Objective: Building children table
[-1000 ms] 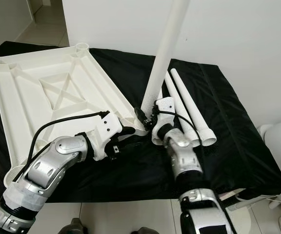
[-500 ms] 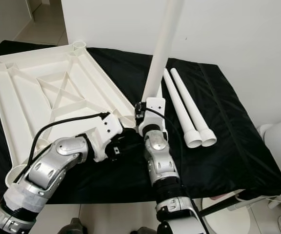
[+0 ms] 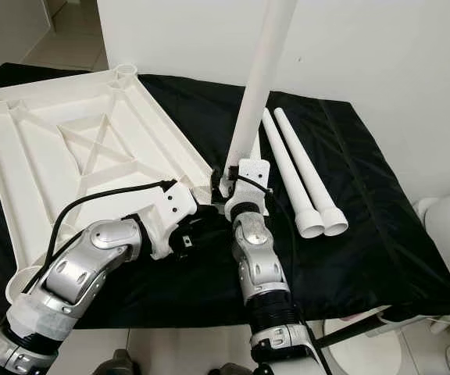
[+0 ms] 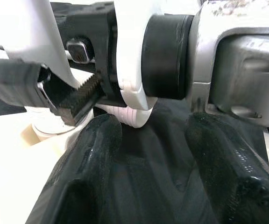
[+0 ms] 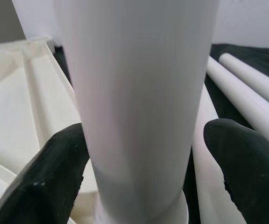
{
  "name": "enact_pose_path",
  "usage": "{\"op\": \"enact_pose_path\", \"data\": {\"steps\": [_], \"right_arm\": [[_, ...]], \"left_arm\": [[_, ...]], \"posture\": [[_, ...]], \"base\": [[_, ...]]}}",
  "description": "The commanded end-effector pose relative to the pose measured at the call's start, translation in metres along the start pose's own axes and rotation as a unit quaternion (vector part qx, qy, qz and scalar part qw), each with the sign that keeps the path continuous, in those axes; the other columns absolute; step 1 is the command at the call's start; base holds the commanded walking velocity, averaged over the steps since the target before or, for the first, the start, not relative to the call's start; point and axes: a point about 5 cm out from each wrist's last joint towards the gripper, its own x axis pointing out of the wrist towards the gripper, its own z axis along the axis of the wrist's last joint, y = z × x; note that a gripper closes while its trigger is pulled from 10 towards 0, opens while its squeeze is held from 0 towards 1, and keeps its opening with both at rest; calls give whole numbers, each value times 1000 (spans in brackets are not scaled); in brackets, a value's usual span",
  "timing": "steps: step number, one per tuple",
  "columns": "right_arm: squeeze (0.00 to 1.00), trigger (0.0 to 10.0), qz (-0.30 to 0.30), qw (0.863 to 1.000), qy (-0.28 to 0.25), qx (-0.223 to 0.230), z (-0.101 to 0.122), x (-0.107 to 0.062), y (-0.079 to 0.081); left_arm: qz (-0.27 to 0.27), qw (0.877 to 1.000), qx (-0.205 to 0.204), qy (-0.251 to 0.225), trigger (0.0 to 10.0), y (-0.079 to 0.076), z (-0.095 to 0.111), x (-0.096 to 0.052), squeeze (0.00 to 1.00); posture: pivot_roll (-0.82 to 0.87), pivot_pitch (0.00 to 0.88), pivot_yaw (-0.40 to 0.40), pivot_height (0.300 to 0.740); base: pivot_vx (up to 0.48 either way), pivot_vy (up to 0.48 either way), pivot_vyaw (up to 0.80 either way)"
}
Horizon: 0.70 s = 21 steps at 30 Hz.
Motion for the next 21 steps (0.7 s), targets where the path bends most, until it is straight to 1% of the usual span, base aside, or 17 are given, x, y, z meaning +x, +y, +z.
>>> {"op": "enact_pose_path", "data": {"steps": [1, 2, 5, 6, 7, 9, 11, 13, 16, 21], "right_arm": [[1000, 10000, 1, 1000, -10, 11, 0, -4, -6], [757, 10000, 3, 1000, -15, 10, 1, -6, -9], [757, 10000, 4, 1000, -18, 9, 2, -7, -10], [0, 10000, 12, 1000, -21, 14, 3, -9, -11], [0, 10000, 18, 999, -24, 18, 4, -12, -12], [0, 10000, 18, 999, -24, 18, 4, -12, -12], [0, 10000, 25, 999, -31, 22, 4, -19, -16], [0, 10000, 29, 999, -34, 24, 5, -26, -20], [0, 10000, 42, 998, -38, 31, 5, -35, -24], [0, 10000, 46, 998, -44, 28, 6, -43, -27]], "left_arm": [[11, 1000, 3, -2, 10000, -2, 2, 3, 0], [21, 1000, 2, 0, 10000, -1, 2, 4, 0], [27, 1000, 1, 2, 10000, 1, 2, 4, 0], [38, 999, 1, 4, 10000, 3, 1, 6, 0], [54, 999, 0, 5, 10000, 6, 2, 8, 0], [54, 999, 0, 5, 10000, 6, 2, 8, 0], [85, 996, -3, 5, 10000, 12, 4, 14, 0], [103, 995, -3, 2, 10000, 16, 6, 18, 0], [119, 993, -4, 1, 10000, 21, 8, 21, 0], [127, 992, -4, 2, 10000, 26, 9, 22, 0]], "posture": [[106, 0, -126, 740], [106, 0, -127, 740], [106, 0, -127, 740], [103, 0, -125, 740], [99, 0, -122, 740], [99, 0, -122, 740], [88, 0, -114, 740], [80, 3, -106, 740], [72, 6, -101, 740], [57, 9, -89, 740]], "base": [[0, 0, 0], [0, 0, 0], [0, 0, 0], [0, 0, 0], [0, 0, 0], [0, 0, 0], [0, 0, 0], [0, 0, 0], [0, 0, 0], [0, 0, 0]]}}
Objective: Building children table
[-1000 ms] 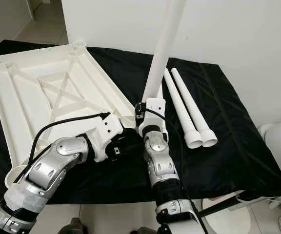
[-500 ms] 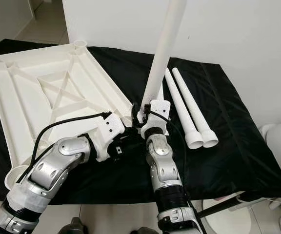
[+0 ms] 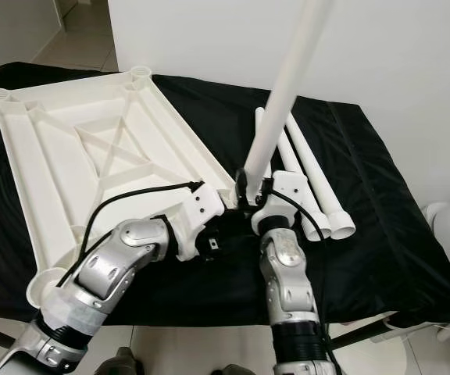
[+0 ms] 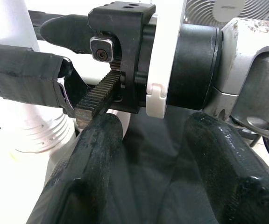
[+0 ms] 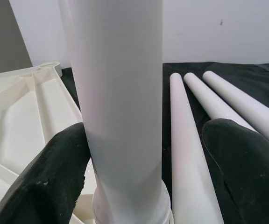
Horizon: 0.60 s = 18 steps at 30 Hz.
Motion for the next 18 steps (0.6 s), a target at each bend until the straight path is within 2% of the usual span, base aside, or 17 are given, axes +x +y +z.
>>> {"op": "enact_pose_path", "data": {"steps": [1, 3, 4, 11, 18], "right_arm": [[0, 10000, 54, 998, -1, 20, -2, -15, 11], [0, 10000, 64, 998, 2, 27, -3, -24, 8], [0, 10000, 87, 996, 2, 27, -3, -33, 8], [0, 10000, 107, 994, 10, 29, -5, -37, 8], [0, 10000, 143, 989, 24, 26, -6, -34, 10]], "left_arm": [[165, 986, 16, 16, 10000, 39, 3, -12, 0], [173, 985, 8, 17, 10000, 44, 4, -12, 0], [176, 984, 11, 18, 10000, 47, 4, -13, 0], [172, 985, 14, 20, 10000, 49, 4, -14, 0], [143, 989, 20, 19, 10000, 47, 6, -14, 0]], "posture": [[47, 12, -81, 740], [44, 13, -79, 740], [32, 17, -69, 740], [23, 18, -63, 740], [18, 17, -61, 740]], "base": [[0, 0, 0], [0, 0, 0], [0, 0, 0], [0, 0, 0], [0, 0, 0]]}}
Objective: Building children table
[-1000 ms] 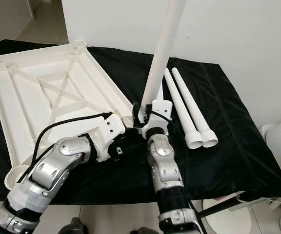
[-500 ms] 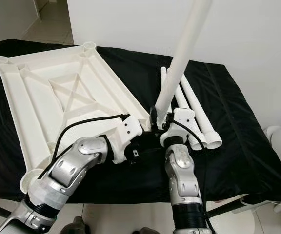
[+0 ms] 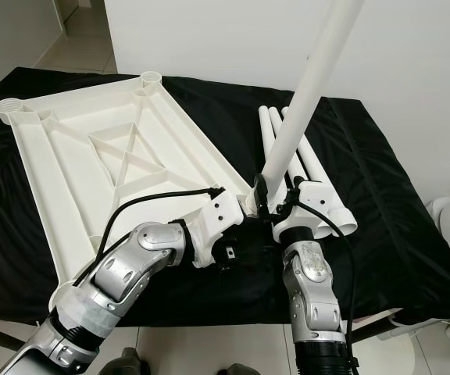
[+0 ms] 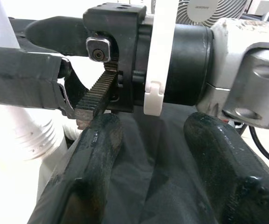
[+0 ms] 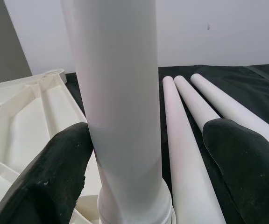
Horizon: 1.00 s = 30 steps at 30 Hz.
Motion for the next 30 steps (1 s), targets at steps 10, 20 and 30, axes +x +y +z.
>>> {"op": "enact_pose_path", "data": {"steps": [10, 20, 30], "right_arm": [[0, 10000, 174, 984, 34, 33, -9, 3, 29], [0, 10000, 196, 979, 42, 37, -9, 9, 28], [0, 10000, 206, 976, 44, 52, -12, 8, 32]], "left_arm": [[68, 997, 32, 26, 10000, 31, 3, -41, 0], [-15, 998, 42, 44, 10000, 21, 3, -73, 0], [-95, 995, 10, 22, 10000, 5, 9, -88, 0]], "posture": [[31, 16, -70, 740], [53, 22, -79, 740], [57, 25, -76, 740]], "base": [[0, 0, 0], [0, 0, 0], [0, 0, 0]]}}
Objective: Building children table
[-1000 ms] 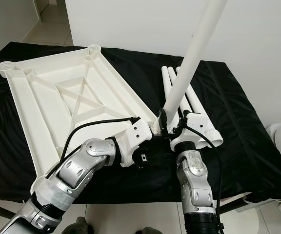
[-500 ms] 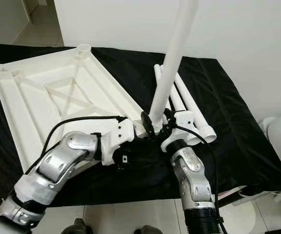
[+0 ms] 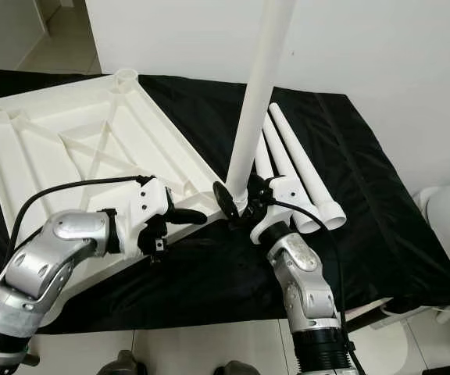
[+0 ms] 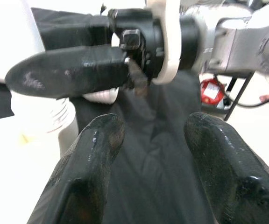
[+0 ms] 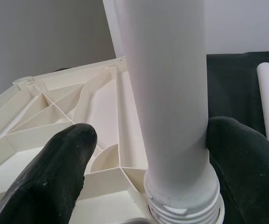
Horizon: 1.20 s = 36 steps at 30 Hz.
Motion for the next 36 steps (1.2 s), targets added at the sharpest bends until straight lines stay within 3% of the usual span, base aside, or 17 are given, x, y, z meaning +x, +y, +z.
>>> {"op": "enact_pose_path", "data": {"steps": [1, 4, 7, 12, 17, 25, 36], "right_arm": [[0, 10000, 6, 1000, 13, 8, -7, -1, 1], [0, 10000, 0, 1000, 10, 6, -6, -2, -1], [0, 10000, -20, 1000, 5, -15, -3, -6, -12], [0, 10000, -22, 999, 12, -37, -1, -10, -22], [0, 10000, -18, 998, 18, -49, 0, -10, -28], [0, 10000, 36, 994, 59, -86, -5, -4, -41], [0, 10000, 71, 985, 90, -130, -2, 22, -54]], "left_arm": [[-51, 999, -4, -7, 10000, -6, 3, -1, 0], [-38, 999, -7, -6, 10000, -4, 2, 0, 0], [50, 999, -13, 10, 10000, 8, -4, 13, 0], [124, 991, -28, 30, 10000, 19, -11, 24, 0], [138, 990, -33, 22, 10000, 20, -9, 27, 0], [147, 988, -33, 25, 10000, 22, -7, 30, 0], [133, 990, -32, 23, 10000, 19, -4, 34, 0]], "posture": [[57, 25, -75, 740], [58, 24, -72, 740], [55, 24, -68, 740], [58, 21, -66, 740], [65, 17, -70, 740], [70, 8, -64, 740], [83, 0, -68, 740]], "base": [[0, 0, 0], [0, 0, 0], [0, 0, 0], [0, 0, 0], [0, 0, 0], [0, 0, 0], [0, 0, 0]]}}
